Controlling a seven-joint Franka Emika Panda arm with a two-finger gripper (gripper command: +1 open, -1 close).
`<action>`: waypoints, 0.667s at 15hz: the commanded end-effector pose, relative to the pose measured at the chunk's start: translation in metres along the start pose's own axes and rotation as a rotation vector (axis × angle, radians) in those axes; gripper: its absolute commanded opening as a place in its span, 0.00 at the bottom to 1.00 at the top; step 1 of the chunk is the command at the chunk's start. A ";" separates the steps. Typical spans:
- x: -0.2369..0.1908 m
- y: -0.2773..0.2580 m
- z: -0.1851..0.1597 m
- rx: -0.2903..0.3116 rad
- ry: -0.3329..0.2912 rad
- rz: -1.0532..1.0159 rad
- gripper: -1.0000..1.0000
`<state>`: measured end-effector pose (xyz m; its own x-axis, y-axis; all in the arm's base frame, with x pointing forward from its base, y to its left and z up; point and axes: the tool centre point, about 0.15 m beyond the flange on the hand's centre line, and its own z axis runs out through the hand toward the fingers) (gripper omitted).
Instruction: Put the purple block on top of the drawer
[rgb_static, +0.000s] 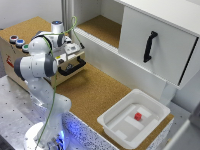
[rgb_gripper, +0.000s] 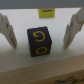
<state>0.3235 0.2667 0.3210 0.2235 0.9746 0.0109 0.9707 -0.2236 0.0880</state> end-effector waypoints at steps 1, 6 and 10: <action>-0.003 -0.010 0.009 -0.029 0.073 0.043 0.00; 0.008 -0.011 0.008 -0.029 0.061 0.042 0.00; 0.010 -0.013 0.009 -0.047 0.039 0.053 0.00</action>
<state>0.3212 0.2733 0.3195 0.2511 0.9675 0.0292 0.9635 -0.2528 0.0879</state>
